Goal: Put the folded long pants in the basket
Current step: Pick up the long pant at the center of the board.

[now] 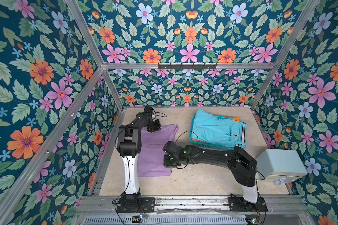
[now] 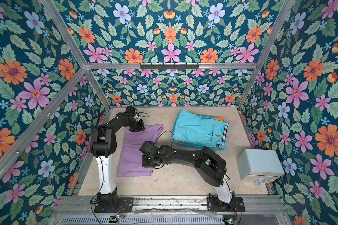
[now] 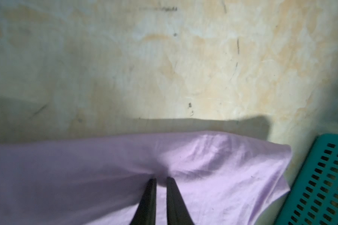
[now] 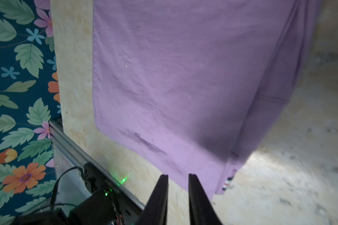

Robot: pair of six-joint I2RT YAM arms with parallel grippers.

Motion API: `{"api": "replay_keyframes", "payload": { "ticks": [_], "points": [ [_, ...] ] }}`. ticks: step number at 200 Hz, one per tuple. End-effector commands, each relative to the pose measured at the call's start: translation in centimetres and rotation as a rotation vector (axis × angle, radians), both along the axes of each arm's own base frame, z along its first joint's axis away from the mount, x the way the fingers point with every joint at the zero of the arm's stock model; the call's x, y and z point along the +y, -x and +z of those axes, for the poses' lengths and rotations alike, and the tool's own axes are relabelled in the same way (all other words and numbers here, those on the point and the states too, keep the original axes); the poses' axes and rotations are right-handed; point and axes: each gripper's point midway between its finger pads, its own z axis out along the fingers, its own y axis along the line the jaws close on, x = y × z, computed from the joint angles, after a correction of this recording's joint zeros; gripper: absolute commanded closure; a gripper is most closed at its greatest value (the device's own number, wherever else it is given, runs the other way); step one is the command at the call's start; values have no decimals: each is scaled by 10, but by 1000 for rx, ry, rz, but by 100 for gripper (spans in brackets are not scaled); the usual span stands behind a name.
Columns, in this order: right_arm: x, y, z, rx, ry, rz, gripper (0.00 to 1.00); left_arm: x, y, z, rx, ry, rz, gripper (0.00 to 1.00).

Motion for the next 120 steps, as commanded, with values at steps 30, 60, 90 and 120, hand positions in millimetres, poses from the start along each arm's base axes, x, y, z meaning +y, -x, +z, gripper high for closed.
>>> {"api": "replay_keyframes", "payload": {
  "ticks": [30,60,90,120],
  "points": [
    [-10,14,-68,120,181,38,79,80,27,-34,119,-183,180,80],
    [-79,3,-82,114,356,-44,80,115,56,-33,184,-201,257,80],
    [-159,-23,-64,70,411,-197,79,134,116,-31,238,-167,329,77],
    [-166,-42,-8,-67,312,-193,57,115,163,-14,198,-65,336,70]
  ]
}}
